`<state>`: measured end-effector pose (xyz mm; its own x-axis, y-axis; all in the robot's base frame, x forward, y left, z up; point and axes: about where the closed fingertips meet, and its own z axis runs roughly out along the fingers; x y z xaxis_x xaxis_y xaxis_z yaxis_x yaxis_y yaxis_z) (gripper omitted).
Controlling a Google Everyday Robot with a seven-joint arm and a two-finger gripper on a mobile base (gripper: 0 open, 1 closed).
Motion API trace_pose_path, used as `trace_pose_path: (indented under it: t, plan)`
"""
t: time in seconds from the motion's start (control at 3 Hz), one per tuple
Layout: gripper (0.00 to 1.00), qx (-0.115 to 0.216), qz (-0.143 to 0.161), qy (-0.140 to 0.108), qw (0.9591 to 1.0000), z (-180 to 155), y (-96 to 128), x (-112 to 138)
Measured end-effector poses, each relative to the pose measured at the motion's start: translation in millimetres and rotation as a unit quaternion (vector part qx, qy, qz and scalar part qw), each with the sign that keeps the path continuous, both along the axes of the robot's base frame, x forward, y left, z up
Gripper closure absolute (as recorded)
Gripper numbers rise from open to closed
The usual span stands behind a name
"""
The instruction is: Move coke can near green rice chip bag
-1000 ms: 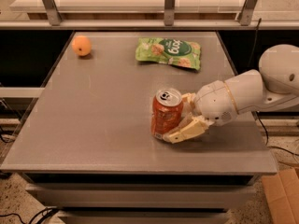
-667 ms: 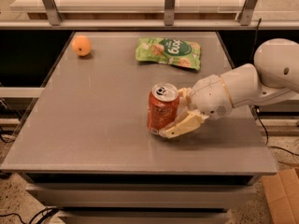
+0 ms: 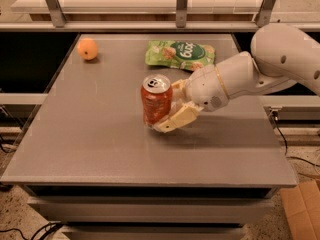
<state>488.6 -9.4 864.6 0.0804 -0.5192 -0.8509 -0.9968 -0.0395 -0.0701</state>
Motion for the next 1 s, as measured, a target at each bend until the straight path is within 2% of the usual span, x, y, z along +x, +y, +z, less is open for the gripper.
trace_pose_path:
  t: [0.33,0.67,1.0]
  plan:
    - [1.0,-0.014,-0.027,0.004,0.9995,-4,17,28]
    - [1.0,-0.014,-0.027,0.004,0.9995,-4,17,28]
    - [1.0,-0.012,-0.057,-0.018,0.9981,-1,6,41]
